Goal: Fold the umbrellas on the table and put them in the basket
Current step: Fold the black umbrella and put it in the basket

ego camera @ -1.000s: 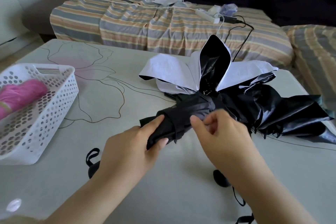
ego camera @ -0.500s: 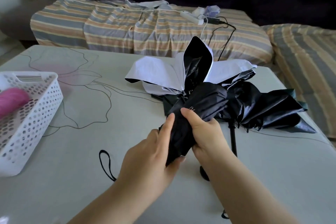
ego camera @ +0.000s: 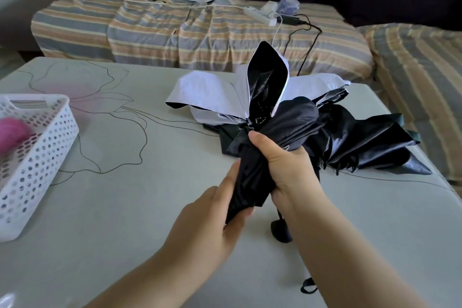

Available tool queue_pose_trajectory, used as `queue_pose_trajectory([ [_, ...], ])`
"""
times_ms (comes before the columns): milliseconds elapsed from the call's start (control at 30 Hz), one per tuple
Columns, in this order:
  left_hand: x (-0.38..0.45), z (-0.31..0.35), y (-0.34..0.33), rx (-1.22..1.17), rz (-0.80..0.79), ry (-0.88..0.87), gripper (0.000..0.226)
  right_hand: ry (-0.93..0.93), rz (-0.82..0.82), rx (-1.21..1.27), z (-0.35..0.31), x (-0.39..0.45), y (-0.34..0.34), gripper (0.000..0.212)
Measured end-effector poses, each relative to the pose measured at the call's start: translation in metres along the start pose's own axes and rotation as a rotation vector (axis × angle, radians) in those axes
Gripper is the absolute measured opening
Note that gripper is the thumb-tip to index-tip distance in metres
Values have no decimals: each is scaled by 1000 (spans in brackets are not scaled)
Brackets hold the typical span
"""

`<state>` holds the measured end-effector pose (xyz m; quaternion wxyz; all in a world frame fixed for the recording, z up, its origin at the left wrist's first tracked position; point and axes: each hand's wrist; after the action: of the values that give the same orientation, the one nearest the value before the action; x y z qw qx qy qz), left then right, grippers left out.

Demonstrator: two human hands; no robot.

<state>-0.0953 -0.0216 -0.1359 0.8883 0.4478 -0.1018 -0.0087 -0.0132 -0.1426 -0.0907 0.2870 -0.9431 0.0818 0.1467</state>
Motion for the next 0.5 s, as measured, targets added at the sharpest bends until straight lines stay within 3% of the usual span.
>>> queue_pose_trajectory([
  [67, -2, 0, 0, 64, 62, -14, 76, 24, -9, 12, 0, 1, -2, 17],
  [133, 3, -1, 5, -123, -7, 118, 83, 42, -34, 55, -3, 2, -2, 18],
  [233, 13, 0, 22, -763, -419, 398, 96, -11, -122, 131, -5, 1, 3, 23],
  [300, 11, 3, 27, -958, -600, 413, 71, -53, -208, 162, -5, -1, 4, 30],
  [400, 7, 11, 23, -836, -483, 367, 52, -27, -229, 143, -8, -2, 3, 29],
  [500, 9, 10, 15, -392, -245, 274, 41, 57, -175, 3, -7, -2, 1, 29],
])
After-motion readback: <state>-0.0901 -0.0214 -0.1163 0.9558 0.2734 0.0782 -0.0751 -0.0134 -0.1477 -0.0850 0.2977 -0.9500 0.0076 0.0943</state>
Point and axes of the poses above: each hand's wrist, its own x-axis towards the middle knuckle, its own y-axis out of the back of the hand, z = x × y, and after that the axes turned 12 degrees about x, right-handed
